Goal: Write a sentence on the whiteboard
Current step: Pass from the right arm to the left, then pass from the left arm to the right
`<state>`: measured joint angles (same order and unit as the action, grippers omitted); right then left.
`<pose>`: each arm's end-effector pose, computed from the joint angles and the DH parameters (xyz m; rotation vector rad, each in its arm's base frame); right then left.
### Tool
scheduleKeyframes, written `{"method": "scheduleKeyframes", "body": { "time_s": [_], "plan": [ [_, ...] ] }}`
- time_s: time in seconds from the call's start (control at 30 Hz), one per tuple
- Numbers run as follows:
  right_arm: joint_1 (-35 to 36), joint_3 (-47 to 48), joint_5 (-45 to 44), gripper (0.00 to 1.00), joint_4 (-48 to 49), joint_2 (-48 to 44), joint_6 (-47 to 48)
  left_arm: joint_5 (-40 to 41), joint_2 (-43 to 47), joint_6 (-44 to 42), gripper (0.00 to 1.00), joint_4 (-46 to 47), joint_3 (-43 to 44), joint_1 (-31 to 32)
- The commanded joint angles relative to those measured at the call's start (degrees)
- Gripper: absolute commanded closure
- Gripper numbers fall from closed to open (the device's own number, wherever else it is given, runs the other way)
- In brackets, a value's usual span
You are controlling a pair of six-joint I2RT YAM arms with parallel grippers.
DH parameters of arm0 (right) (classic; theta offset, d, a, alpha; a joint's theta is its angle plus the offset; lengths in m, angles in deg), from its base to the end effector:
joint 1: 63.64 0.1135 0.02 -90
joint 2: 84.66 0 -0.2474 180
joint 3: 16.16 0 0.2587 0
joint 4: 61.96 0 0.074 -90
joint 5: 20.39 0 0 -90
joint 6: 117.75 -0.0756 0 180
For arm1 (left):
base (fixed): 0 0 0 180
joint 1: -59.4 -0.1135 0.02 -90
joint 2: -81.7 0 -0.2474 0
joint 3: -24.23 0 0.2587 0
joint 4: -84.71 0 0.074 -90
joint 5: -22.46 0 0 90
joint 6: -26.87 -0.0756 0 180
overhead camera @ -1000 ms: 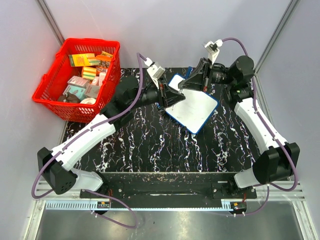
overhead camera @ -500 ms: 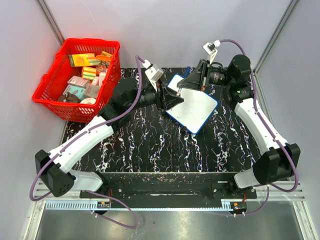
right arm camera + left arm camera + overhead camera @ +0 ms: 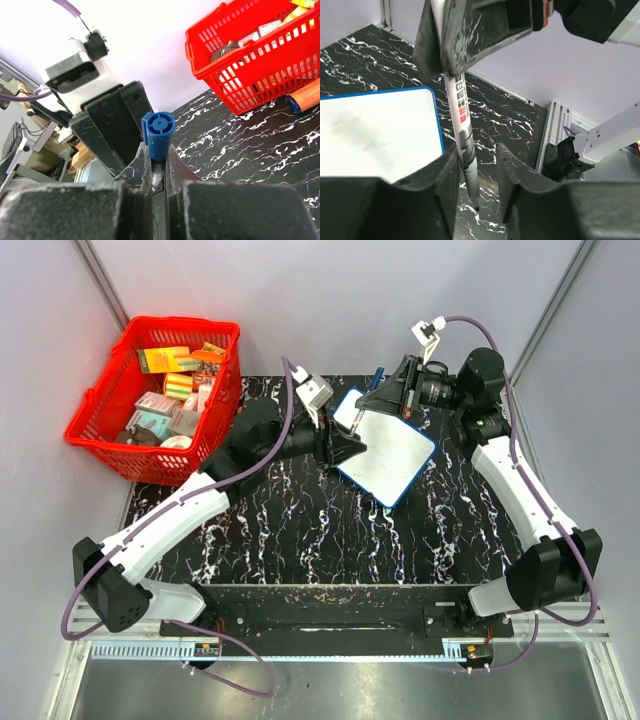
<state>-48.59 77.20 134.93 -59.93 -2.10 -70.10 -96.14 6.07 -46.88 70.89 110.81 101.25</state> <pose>0.3153 0.1559 0.4307 -0.7183 1.5315 1.5352 0.2386 -0.2623 0.3953 0.7787 1.5668 -1.1642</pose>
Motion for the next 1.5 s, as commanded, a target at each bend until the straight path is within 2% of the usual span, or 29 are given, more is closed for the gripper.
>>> {"method": "scheduleKeyframes", "body": {
  "time_s": [0.0,0.1,0.2,0.23,0.27,0.3,0.33,0.43,0.53,0.73,0.83,0.93,1.07,1.1,1.2,1.23,1.3,1.37,1.47],
  "plan": [
    [-0.37,2.59,-1.16,1.00,1.43,-1.71,0.51,1.61,0.14,-1.22,0.68,0.58,-1.09,0.17],
    [-0.55,3.03,-0.90,1.00,1.52,-1.62,0.60,2.67,-0.04,-1.75,0.99,-1.08,-0.75,0.08],
    [-0.55,3.29,0.33,0.98,1.69,-1.53,0.95,3.20,0.14,-1.92,1.00,-2.23,-0.57,-0.10],
    [-0.55,3.29,1.03,0.93,2.31,-1.27,0.78,3.55,0.40,-1.84,1.00,-2.23,-0.48,-0.18],
    [-0.55,3.03,1.47,0.76,2.57,-1.18,0.60,3.81,0.84,-1.84,1.00,-2.23,-0.65,-0.36],
    [-0.55,2.85,3.13,0.51,3.62,-1.00,0.16,4.16,1.28,-2.18,1.00,-2.49,-0.48,-0.62],
    [-0.63,2.50,3.76,0.39,6.41,-1.00,-1.49,4.25,1.63,-2.36,1.00,-2.67,-0.48,-0.89],
    [-0.55,1.80,5.17,0.12,8.11,-0.65,-2.39,2.50,1.98,-3.68,1.00,-5.04,1.01,-2.29],
    [-0.55,1.71,5.34,0.00,7.50,-0.74,-1.87,-0.84,1.81,-5.00,1.00,-8.03,2.86,-3.61],
    [0.07,1.89,5.96,0.00,5.65,0.14,-1.07,-2.16,3.12,-4.92,1.00,-8.83,3.47,-4.23],
    [1.47,0.22,4.38,0.02,5.83,-0.82,0.16,-2.86,4.00,-2.63,1.00,-5.06,2.69,-4.23],
    [3.67,0.39,3.68,0.16,5.13,-0.30,0.69,-3.39,4.18,-1.05,1.00,-3.29,2.07,-4.23],
    [4.81,0.74,3.59,0.28,5.74,0.67,0.07,-4.18,3.30,-0.34,1.00,-2.58,2.86,-4.32],
    [4.90,0.83,3.85,0.34,6.09,0.75,-0.19,-4.53,3.04,-0.34,1.00,-2.76,3.03,-4.32],
    [4.90,0.57,4.11,0.46,6.79,0.58,-0.80,-4.53,2.86,-0.52,1.00,-2.94,3.21,-4.31],
    [4.90,0.48,4.20,0.53,7.06,0.58,-1.07,-4.45,2.86,-0.61,1.00,-2.94,3.21,-4.32],
    [4.90,0.39,4.38,0.58,7.15,0.49,-1.16,-4.45,2.95,-0.78,1.00,-2.94,3.12,-4.23],
    [4.82,0.21,4.47,0.73,6.80,0.49,-0.98,-4.45,2.95,-0.78,1.00,-2.93,3.12,-4.32],
    [4.90,0.30,4.38,0.87,6.53,0.67,-0.98,-4.88,2.78,-0.87,1.00,-3.02,3.04,-4.32]
  ]
}}
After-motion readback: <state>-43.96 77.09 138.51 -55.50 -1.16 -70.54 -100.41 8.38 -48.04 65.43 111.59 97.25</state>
